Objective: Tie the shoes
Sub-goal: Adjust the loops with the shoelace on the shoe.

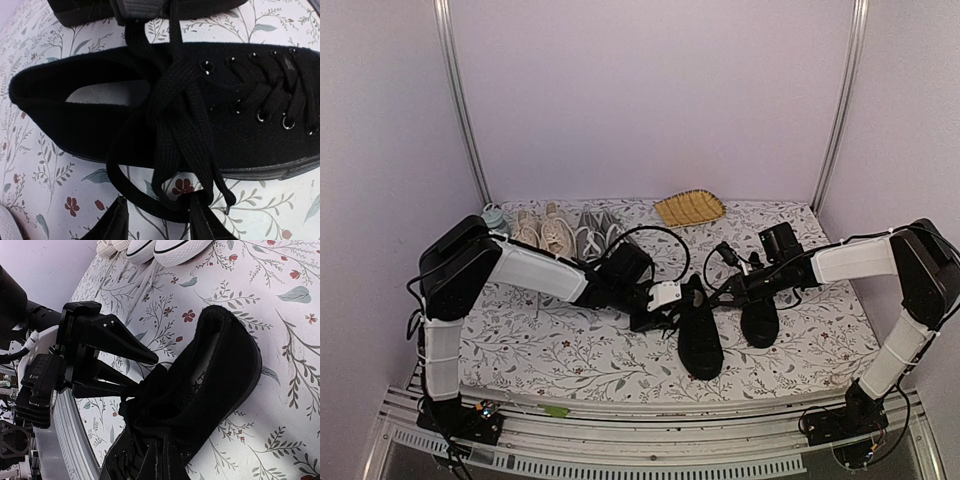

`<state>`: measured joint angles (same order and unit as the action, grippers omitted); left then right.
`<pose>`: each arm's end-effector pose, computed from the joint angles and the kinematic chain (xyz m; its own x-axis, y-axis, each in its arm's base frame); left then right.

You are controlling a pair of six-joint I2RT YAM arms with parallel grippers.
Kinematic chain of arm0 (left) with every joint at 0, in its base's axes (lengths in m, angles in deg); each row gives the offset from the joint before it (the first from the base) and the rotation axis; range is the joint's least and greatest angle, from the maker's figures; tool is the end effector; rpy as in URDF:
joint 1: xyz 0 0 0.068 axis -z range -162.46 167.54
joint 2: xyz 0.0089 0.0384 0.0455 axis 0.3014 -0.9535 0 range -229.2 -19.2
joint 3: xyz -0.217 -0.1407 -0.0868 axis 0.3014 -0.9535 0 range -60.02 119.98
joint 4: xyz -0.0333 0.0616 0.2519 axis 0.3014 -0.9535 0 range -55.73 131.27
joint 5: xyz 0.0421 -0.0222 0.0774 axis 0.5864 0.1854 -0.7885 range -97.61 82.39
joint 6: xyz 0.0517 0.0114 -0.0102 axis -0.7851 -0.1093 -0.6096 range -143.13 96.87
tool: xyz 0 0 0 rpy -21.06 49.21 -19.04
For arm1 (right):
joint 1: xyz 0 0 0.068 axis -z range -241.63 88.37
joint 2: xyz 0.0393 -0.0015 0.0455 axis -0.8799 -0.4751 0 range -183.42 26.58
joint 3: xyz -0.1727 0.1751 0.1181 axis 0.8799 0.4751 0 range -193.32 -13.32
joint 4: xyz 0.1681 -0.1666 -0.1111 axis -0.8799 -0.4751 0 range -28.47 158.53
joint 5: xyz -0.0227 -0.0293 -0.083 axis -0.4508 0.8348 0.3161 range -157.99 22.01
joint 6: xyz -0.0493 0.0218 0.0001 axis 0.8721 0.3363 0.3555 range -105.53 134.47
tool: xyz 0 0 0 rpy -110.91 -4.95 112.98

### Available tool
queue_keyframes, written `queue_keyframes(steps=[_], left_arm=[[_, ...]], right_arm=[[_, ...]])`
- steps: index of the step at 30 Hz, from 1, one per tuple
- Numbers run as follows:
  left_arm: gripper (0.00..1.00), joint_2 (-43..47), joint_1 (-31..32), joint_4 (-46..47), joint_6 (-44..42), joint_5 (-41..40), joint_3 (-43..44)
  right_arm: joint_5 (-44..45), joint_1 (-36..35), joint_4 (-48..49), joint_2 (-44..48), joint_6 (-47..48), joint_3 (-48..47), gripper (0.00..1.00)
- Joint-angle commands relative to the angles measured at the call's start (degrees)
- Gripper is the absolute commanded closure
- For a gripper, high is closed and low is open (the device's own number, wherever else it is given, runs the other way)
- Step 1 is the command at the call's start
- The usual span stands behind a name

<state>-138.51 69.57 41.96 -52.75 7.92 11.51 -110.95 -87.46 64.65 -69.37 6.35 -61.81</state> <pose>0.2584 -0.3465 0.1233 0.0391 0.7239 -0.6888 0.9805 0.1050 0.1660 0.2772 0.1611 0.1580 -0.7949 -0.2699 -0.5434 -0.5958 0.5165 0.6150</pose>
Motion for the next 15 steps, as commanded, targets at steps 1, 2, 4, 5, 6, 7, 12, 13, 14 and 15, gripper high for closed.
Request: queue_keyframes(steps=[1, 2, 4, 5, 6, 7, 12, 13, 14, 15], left_arm=[[0.56, -0.47, 0.30, -0.78, -1.07, -0.12, 1.87], [0.55, -0.16, 0.46, -1.18, -1.58, 0.47, 1.75], [0.54, 0.82, 0.97, -1.36, -2.77, 1.91, 0.71], [0.54, 1.55, 1.29, -0.87, -3.37, 2.39, -0.12], [0.54, 2.25, 1.40, -0.06, -3.68, 2.81, -1.10], [0.54, 2.84, 1.48, 0.68, -3.98, 3.29, -2.01], [0.61, 2.93, 1.52, 1.26, -4.50, 2.27, -2.35], [0.61, 2.67, 1.64, 0.98, -4.52, 2.15, -2.01], [0.61, 2.53, 1.66, 0.72, -4.56, 2.11, -1.83], [0.61, 2.43, 1.73, 0.53, -4.70, 2.31, -1.61]], right_arm=[[-0.45, -0.24, -0.12, 1.35, 0.47, -0.55, 0.99], [-0.53, -0.22, -0.15, 1.24, 0.52, -0.55, 0.99], [-0.63, -0.20, -0.24, 1.04, 0.63, -0.70, 0.99], [-0.68, -0.24, -0.33, 0.94, 0.65, -0.76, 0.99], [-0.72, -0.20, -0.41, 0.95, 0.65, -0.89, 0.99], [-0.72, -0.23, -0.50, 1.01, 0.71, -0.84, 0.99], [-0.68, -0.19, -0.89, 1.24, 0.91, -0.95, 0.99], [-0.71, -0.24, -0.94, 1.13, 0.91, -0.98, 0.99], [-0.72, -0.24, -0.95, 1.11, 0.91, -0.89, 0.99], [-0.72, -0.20, -0.98, 1.15, 0.91, -0.90, 0.99]])
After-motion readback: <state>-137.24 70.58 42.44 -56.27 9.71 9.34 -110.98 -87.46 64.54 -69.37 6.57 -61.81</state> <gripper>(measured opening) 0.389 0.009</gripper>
